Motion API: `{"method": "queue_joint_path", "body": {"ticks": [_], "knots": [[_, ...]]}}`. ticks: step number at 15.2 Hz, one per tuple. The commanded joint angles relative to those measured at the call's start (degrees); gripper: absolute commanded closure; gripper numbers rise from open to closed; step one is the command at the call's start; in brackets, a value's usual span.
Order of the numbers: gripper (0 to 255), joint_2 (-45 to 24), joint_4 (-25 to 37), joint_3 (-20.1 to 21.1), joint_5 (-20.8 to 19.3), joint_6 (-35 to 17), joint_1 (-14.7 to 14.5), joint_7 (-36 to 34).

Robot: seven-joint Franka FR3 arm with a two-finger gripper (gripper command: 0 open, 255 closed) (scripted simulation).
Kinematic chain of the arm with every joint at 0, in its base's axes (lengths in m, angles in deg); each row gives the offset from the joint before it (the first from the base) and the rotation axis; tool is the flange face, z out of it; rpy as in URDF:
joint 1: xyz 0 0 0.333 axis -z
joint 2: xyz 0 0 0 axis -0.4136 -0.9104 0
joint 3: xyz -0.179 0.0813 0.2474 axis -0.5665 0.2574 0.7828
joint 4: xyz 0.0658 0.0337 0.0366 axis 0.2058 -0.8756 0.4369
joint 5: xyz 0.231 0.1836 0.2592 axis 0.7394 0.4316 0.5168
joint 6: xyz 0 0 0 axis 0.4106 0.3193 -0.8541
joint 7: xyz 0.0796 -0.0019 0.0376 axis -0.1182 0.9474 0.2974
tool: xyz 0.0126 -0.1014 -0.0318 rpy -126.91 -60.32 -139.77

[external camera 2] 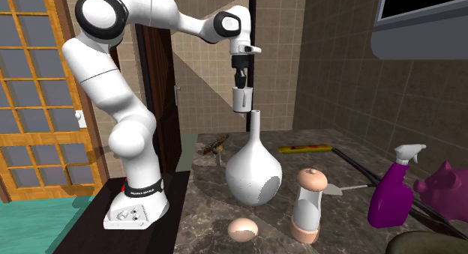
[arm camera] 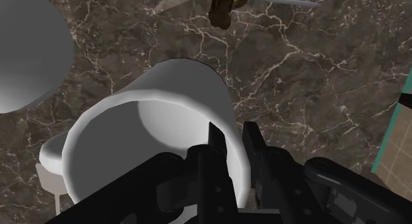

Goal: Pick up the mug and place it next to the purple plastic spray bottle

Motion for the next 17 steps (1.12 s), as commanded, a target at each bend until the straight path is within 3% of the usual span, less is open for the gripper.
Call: {"method": "queue_joint_path", "body": {"ticks": [1,17], "knots": [[255,-0.04,1.77,-0.19,-0.10,1.74,0.10,0.14],[255,-2.62,15.52,-1.41,-1.34,13.01,1.10,1.44]]}}
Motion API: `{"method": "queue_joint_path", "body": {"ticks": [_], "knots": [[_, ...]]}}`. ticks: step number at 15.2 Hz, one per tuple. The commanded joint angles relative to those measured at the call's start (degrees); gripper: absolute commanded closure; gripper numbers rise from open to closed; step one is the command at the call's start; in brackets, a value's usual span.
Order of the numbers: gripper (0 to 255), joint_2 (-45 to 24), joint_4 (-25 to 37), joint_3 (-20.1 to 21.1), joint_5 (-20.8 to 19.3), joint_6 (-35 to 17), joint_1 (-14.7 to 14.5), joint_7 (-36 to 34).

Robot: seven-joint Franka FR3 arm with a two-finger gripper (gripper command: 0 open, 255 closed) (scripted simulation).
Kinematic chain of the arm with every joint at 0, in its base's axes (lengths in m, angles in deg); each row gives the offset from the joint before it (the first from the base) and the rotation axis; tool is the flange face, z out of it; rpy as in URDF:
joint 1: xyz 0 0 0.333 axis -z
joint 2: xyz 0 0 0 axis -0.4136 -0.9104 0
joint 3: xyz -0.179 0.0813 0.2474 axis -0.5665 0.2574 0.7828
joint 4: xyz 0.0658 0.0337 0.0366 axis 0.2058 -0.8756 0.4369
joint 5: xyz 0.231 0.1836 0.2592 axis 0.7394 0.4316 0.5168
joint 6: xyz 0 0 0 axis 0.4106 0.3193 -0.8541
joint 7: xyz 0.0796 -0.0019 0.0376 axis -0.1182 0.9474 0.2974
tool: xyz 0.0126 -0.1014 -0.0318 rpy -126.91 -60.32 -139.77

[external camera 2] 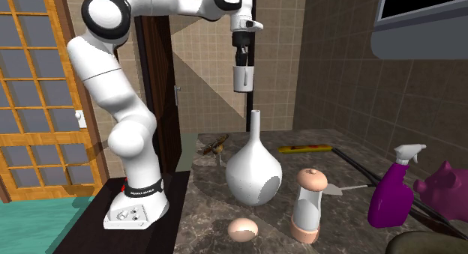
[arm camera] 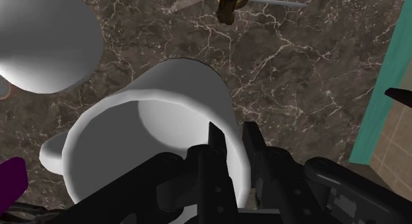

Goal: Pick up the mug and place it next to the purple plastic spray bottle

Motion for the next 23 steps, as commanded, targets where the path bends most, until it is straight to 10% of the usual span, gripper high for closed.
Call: {"method": "queue_joint_path", "body": {"ticks": [1,23], "knots": [[255,0.31,-0.15,-1.53,-0.47,0.18,0.69,2.20],[255,-9.97,8.66,-21.31,-7.01,-2.55,11.38,32.18]]}}
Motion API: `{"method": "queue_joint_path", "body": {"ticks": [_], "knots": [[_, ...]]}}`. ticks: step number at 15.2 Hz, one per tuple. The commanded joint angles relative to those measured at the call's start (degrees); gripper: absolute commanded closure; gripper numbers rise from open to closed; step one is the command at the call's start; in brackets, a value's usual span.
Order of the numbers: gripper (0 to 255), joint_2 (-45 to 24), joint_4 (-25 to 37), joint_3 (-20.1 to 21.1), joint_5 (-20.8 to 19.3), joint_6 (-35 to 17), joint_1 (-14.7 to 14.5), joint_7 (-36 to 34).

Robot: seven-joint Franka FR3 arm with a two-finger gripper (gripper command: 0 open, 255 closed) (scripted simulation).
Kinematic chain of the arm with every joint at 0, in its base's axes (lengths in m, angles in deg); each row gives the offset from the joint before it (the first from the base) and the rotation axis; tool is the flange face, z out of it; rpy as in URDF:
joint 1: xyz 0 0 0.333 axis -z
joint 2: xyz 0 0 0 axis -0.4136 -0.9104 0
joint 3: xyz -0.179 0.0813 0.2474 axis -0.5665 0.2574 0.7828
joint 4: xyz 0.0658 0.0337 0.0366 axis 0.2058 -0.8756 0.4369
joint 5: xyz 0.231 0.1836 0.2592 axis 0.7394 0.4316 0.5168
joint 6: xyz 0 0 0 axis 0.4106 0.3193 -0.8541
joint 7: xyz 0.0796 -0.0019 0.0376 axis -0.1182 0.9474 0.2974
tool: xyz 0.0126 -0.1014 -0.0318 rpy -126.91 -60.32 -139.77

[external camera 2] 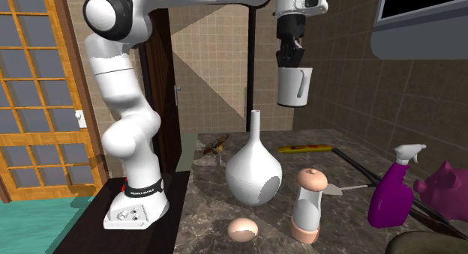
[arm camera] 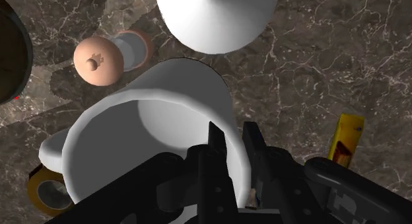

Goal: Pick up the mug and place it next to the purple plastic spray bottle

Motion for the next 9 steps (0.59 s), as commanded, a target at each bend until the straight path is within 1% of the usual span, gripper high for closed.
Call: {"method": "queue_joint_path", "body": {"ticks": [1,5,9], "knots": [[255,-2.15,2.18,-1.67,-0.21,-0.20,1.10,2.83],[255,-7.31,7.96,-4.60,0.01,0.05,3.31,8.02],[255,-13.57,15.44,-7.27,0.96,0.99,5.83,13.18]]}}
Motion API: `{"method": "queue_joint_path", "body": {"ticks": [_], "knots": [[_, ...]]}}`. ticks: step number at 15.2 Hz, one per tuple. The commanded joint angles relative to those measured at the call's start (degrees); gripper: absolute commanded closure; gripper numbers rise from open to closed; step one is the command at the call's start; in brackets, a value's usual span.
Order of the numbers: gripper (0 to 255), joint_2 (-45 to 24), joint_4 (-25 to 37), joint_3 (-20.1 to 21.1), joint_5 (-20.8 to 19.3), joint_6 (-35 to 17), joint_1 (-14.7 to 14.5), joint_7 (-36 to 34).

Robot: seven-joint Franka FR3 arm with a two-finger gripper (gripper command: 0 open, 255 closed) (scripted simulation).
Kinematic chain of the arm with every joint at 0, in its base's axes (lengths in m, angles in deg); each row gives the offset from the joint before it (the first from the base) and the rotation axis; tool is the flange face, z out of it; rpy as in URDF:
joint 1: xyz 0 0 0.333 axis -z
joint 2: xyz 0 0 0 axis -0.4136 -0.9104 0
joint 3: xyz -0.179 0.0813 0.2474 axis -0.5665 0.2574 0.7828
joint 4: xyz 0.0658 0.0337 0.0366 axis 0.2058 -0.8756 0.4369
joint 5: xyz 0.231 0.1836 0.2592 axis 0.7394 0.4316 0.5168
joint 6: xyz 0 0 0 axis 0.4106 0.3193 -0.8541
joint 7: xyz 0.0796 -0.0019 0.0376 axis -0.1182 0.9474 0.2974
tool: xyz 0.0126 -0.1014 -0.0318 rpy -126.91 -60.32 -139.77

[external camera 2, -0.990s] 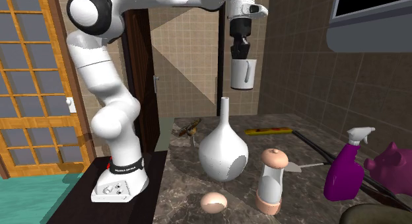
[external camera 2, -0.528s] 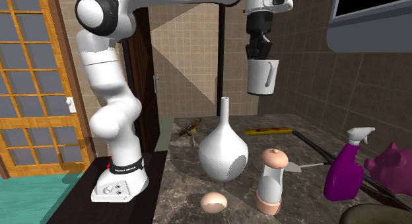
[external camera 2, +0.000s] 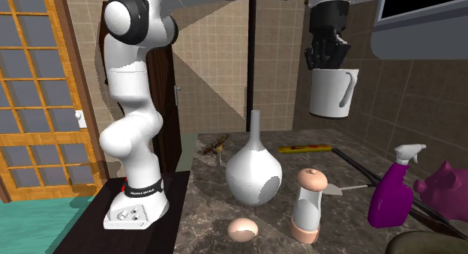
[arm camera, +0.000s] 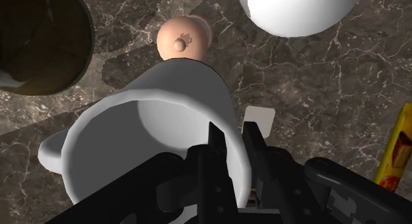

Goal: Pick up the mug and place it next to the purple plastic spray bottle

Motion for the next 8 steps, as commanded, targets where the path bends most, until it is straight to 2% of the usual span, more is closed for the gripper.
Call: {"method": "queue_joint_path", "body": {"ticks": [1,5,8], "knots": [[255,-3.33,3.94,-1.14,0.63,0.47,1.24,2.40],[255,-11.48,14.68,-3.22,2.60,2.92,4.63,7.39],[255,-19.43,26.14,-4.31,4.70,6.40,8.02,10.91]]}}
